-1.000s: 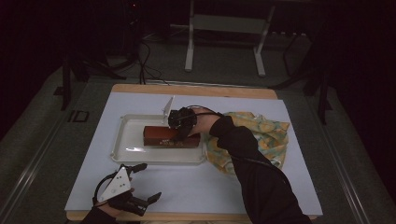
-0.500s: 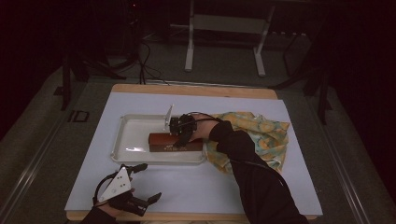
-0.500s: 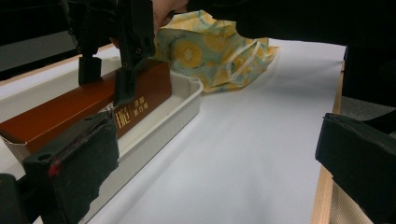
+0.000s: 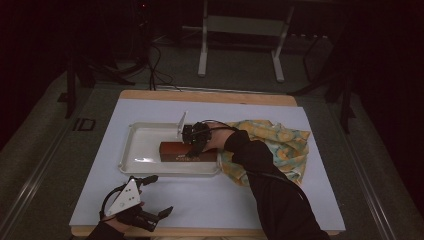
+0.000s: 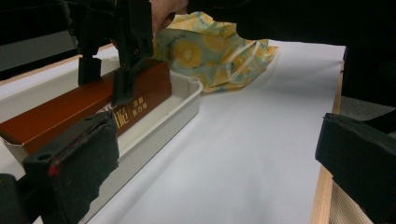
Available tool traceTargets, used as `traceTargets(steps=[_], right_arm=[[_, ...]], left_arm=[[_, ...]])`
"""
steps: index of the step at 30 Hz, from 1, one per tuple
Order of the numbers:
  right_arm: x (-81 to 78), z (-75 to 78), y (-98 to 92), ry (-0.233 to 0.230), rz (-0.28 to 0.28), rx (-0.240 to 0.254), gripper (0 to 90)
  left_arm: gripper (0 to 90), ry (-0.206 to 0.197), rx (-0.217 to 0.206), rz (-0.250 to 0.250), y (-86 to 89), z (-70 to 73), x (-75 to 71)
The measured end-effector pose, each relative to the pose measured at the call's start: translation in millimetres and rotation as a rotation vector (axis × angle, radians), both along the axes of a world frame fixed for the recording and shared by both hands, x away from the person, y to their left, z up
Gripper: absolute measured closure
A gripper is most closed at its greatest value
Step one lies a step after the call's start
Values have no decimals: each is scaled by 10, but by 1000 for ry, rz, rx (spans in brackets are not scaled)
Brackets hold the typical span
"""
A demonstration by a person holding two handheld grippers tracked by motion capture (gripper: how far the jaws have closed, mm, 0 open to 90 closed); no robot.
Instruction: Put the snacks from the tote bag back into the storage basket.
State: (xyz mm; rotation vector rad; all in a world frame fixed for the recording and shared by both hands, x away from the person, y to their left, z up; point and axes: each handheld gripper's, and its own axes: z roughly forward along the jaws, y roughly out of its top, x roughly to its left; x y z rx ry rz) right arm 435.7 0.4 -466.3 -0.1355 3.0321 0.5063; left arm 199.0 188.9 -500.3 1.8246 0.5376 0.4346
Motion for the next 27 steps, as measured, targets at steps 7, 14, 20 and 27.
traceTargets(steps=[7,14,20,27], right_arm=[[2,3,15,10,-16,-11,413],[-8,14,40,19,-23,-24,375],[11,80,24,7,-30,-5,341],[-16,244,-17,16,-39,27,222]], left_arm=[[0,1,1,0,-3,-1,2],[0,0,-2,-1,1,1,5],[0,-1,-3,3,6,5,7],[0,-1,0,4,1,4,11]])
